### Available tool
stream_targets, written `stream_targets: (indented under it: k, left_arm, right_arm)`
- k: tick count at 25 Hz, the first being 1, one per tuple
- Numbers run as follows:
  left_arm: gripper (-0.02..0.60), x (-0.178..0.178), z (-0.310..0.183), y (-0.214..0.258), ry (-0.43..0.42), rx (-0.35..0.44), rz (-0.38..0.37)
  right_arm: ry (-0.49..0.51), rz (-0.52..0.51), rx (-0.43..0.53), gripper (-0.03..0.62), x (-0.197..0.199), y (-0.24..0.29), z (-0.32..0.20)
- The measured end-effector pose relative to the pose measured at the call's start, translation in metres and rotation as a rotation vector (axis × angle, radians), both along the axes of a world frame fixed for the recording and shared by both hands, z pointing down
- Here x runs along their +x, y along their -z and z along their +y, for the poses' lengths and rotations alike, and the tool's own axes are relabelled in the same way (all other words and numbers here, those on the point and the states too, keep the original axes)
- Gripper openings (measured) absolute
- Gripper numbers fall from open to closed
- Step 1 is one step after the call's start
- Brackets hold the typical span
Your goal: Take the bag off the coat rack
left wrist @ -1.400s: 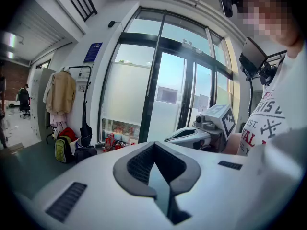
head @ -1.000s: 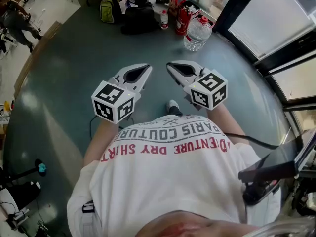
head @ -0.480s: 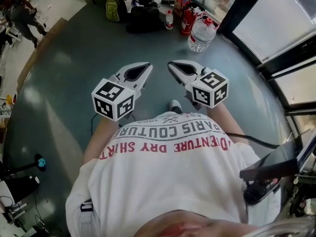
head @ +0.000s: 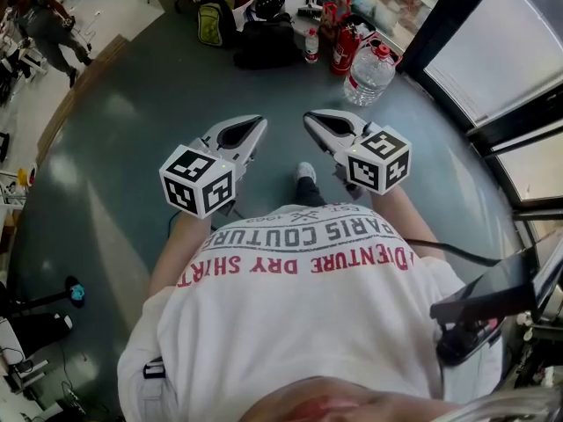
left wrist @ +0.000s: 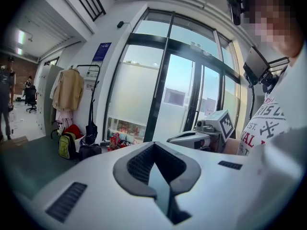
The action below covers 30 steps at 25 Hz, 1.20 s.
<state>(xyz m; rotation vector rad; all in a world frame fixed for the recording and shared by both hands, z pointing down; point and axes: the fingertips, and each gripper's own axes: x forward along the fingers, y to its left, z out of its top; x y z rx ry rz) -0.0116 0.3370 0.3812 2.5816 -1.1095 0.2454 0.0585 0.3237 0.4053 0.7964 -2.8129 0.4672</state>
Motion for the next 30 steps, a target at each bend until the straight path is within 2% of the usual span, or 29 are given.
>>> stream_targets:
  k: [3, 6, 14, 17, 20, 25, 30]
  left_arm:
    - [0.002, 0.01, -0.041, -0.013, -0.001, -0.017, 0.001]
    - [0.002, 0.018, -0.102, -0.027, -0.011, -0.03, -0.006]
    - [0.002, 0.039, -0.338, -0.026, -0.003, -0.047, -0.008]
    - [0.002, 0.041, -0.415, -0.018, 0.007, -0.034, -0.016]
    - [0.002, 0.03, -0.468, -0.008, 0.035, -0.022, -0.006]
    - [0.002, 0.003, -0.53, -0.013, 0.078, -0.035, 0.006]
    - [0.002, -0.027, -0.602, -0.012, 0.067, -0.009, 0.014]
  right_arm:
    - [-0.016, -0.016, -0.024, 0.003, 0.011, -0.013, -0.045]
    - [-0.026, -0.036, -0.05, 0.003, 0.016, -0.027, -0.109]
    - [-0.028, -0.019, -0.052, 0.002, 0.038, -0.037, -0.34]
    - [0.009, 0.001, -0.046, 0.003, 0.037, -0.035, -0.408]
    - [0.036, 0.006, -0.025, 0.003, 0.028, -0.023, -0.46]
    - [0.045, -0.012, -0.012, 0.003, 0.008, -0.014, -0.528]
    - [0.04, -0.009, 0.014, 0.003, -0.027, -0.012, -0.6]
